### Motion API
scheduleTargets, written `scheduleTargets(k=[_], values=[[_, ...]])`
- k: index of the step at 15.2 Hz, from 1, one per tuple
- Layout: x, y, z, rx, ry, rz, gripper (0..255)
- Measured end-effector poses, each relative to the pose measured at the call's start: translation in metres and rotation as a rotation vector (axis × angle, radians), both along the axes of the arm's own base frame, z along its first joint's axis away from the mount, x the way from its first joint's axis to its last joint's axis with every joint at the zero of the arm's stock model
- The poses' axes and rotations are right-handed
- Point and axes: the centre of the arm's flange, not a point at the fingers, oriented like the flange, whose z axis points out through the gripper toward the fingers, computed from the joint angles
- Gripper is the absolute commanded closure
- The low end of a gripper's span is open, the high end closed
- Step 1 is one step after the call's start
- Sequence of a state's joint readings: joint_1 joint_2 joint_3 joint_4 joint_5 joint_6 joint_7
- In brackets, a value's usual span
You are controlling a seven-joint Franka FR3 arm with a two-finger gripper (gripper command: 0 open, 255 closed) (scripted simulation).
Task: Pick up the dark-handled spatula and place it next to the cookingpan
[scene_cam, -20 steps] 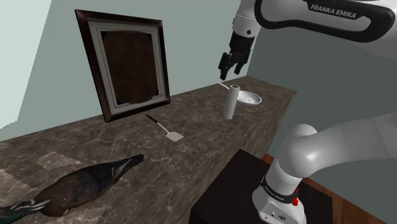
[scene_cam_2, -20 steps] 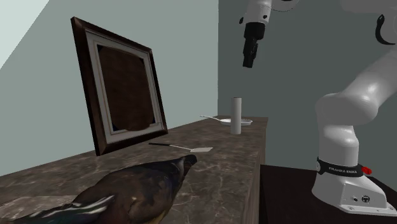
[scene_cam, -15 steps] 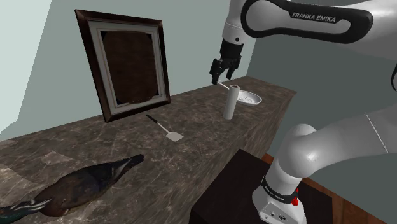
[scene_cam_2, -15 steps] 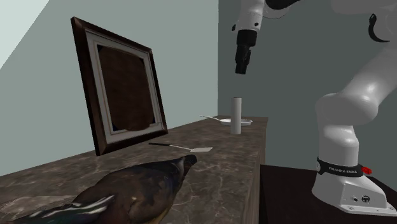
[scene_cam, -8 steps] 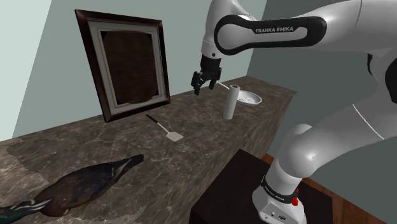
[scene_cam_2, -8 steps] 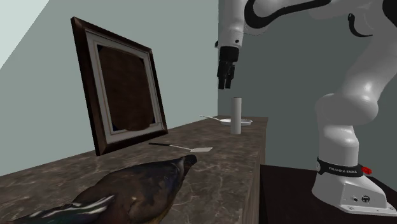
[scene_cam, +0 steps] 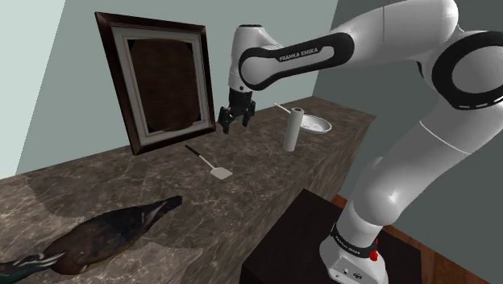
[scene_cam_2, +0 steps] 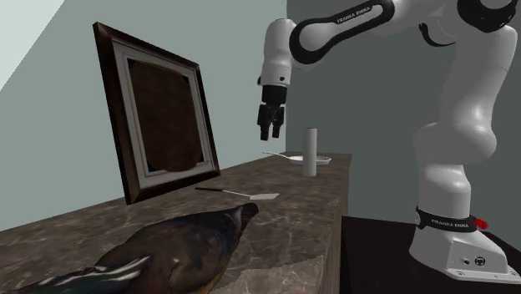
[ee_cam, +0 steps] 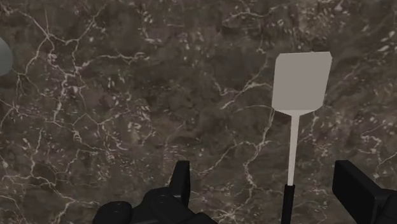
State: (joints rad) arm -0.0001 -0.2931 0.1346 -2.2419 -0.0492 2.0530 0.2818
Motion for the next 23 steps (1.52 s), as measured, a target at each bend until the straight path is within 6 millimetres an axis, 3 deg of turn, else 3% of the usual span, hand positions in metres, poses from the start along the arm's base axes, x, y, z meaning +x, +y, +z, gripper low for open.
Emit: scheduleTargets(k=[12, 19, 23], values=[[0.106, 0.041, -0.112, 0.056, 0.044, 0.006, 0], [0.116, 0.043, -0.149, 0.060, 0.047, 0.006, 0], [0.117, 0.043, -0.157, 0.060, 0.046, 0.006, 0]])
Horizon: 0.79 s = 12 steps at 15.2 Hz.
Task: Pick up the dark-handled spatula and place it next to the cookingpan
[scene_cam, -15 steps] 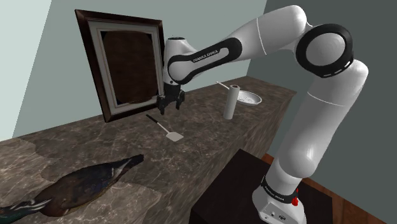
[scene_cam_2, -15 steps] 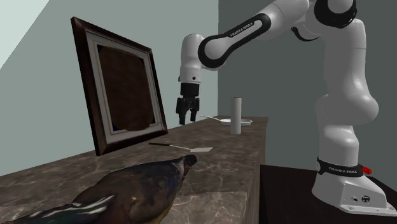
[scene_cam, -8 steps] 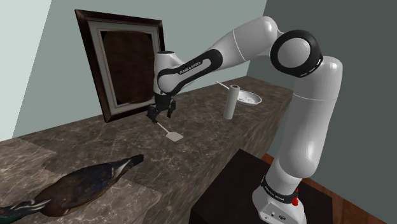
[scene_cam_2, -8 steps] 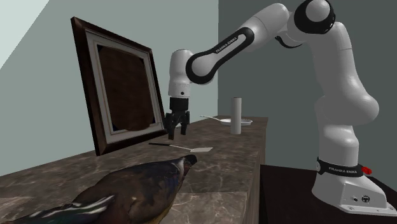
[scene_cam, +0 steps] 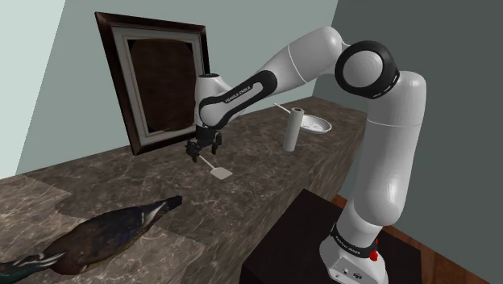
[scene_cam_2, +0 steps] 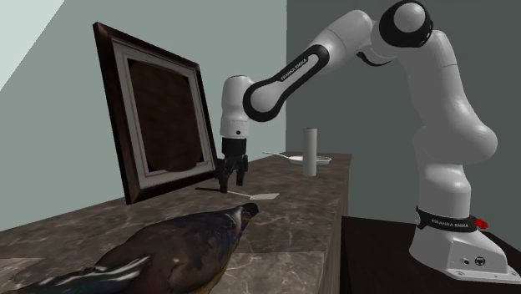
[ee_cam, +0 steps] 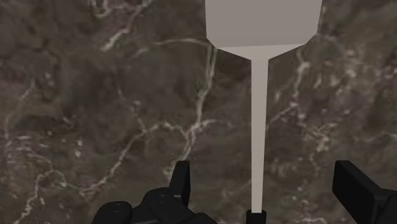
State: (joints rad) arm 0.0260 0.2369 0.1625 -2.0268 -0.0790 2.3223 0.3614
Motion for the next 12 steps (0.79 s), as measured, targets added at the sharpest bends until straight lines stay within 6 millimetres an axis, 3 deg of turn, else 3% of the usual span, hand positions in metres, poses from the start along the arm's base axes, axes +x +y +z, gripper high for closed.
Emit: scheduleTargets(k=[3, 4, 12], values=[[0.0000, -0.0001, -0.0005, 0.000, 0.000, 0.000, 0], [0.0000, -0.0001, -0.0006, 0.000, 0.000, 0.000, 255], [0.0000, -0.0001, -0.0006, 0.000, 0.000, 0.000, 255]])
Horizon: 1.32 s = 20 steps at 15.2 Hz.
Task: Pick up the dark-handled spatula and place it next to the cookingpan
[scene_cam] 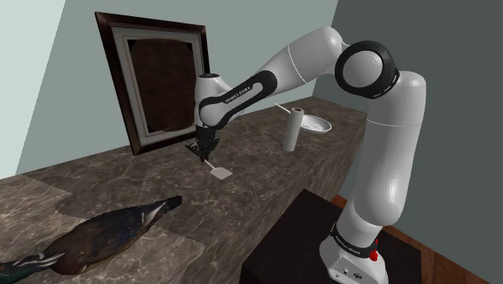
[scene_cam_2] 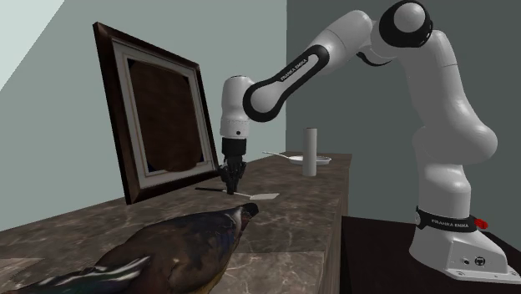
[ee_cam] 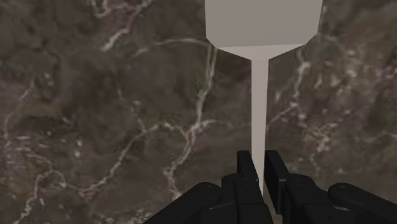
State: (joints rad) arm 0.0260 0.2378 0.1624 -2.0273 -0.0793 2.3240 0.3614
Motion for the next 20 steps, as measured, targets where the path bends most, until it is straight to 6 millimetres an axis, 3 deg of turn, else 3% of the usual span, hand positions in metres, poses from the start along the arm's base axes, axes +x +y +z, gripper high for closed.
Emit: scheduleTargets(k=[4, 20], values=[[0.000, 0.000, 0.006, 0.000, 0.000, 0.000, 255], [0.000, 0.000, 0.090, 0.000, 0.000, 0.000, 255]])
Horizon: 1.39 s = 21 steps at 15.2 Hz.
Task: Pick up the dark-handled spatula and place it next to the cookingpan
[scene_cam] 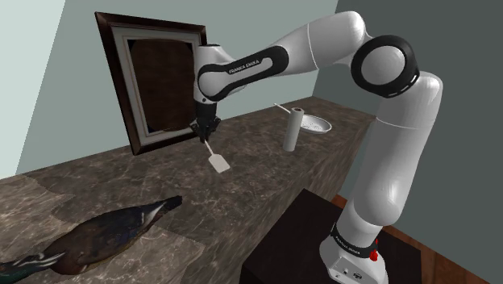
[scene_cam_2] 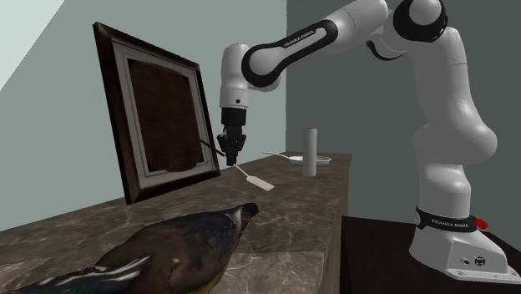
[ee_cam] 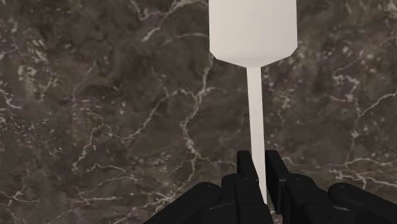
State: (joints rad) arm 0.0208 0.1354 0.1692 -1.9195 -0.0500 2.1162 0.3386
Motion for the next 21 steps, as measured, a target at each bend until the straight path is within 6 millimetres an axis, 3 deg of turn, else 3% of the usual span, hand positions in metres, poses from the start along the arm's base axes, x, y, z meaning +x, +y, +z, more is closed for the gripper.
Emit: scheduleTargets(k=[8, 21], values=[[0.001, -0.005, 0.039, 0.000, 0.000, 0.000, 255], [0.014, -0.171, 0.043, 0.000, 0.001, -0.002, 255]])
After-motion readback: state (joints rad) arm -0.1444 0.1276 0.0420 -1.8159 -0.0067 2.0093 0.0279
